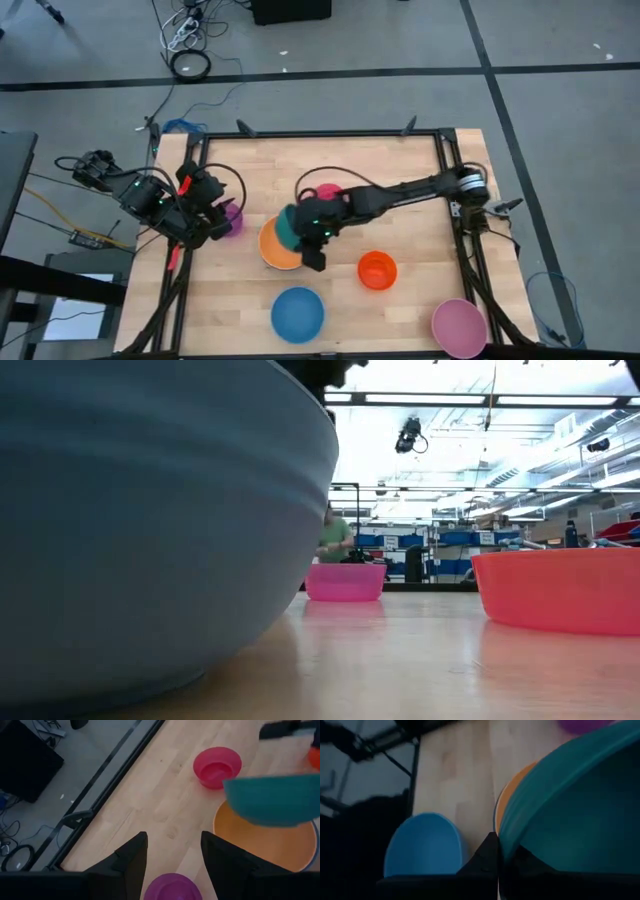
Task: Nest bowls inside each other
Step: Stack the green bowl on top of the yellow bowl, then stack the blue bowl on top of the green bowl
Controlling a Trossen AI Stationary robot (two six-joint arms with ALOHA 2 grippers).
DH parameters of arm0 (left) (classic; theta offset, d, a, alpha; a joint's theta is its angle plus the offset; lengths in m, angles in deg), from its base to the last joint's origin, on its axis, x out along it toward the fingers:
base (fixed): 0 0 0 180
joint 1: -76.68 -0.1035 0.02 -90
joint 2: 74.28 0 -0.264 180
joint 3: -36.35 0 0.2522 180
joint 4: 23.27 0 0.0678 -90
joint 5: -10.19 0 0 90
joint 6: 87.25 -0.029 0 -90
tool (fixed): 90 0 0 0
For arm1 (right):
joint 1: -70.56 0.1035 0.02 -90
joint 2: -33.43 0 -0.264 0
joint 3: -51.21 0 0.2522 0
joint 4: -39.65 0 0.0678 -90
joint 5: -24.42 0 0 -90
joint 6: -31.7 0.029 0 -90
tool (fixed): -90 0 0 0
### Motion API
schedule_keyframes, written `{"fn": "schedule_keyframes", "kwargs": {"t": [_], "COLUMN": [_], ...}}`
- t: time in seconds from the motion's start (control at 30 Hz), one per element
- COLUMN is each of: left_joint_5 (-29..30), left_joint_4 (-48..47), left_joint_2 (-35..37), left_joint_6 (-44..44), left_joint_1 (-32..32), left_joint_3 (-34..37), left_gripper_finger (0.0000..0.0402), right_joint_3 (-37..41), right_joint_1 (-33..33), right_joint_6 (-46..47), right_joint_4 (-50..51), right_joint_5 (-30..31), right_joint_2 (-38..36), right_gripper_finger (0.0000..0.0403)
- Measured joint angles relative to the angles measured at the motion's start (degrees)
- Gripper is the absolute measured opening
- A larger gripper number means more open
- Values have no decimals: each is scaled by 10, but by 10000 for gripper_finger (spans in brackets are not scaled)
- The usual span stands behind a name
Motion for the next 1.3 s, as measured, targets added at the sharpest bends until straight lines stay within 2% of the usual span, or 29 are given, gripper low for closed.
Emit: {"fn": "schedule_keyframes", "kwargs": {"t": [0.17, 0.37, 0.47, 0.57, 0.73, 0.93, 1.07, 1.3], "left_joint_5": [-1, -1, -1, -1, -5, -34, -81, -231], "left_joint_4": [-2, -2, -2, -1, 6, 30, 109, 337], "left_joint_2": [0, 0, 0, 0, 0, -3, -6, -49], "left_joint_6": [0, -3, -3, -3, -2, -2, -23, -101], "left_joint_1": [0, 0, 0, 0, 0, 1, 1, 2], "left_joint_3": [0, 0, 0, 0, 0, 0, 35, 158], "left_gripper_finger": [193, 193, 193, 193, 193, 193, 193, 193], "right_joint_3": [-60, -62, -63, -63, -63, -63, -63, -63], "right_joint_1": [-1, -3, -3, -3, 2, 10, 34, 90], "right_joint_6": [-12, -20, -22, -26, -38, -42, -47, -45], "right_joint_4": [53, 68, 65, 67, 74, 88, 105, 166], "right_joint_5": [-3, 16, 18, 20, 33, 82, 109, 138], "right_joint_2": [57, 76, 80, 79, 66, 31, 9, 4], "right_gripper_finger": [0, 1, 16, 51, 135, 214, 229, 213]}}
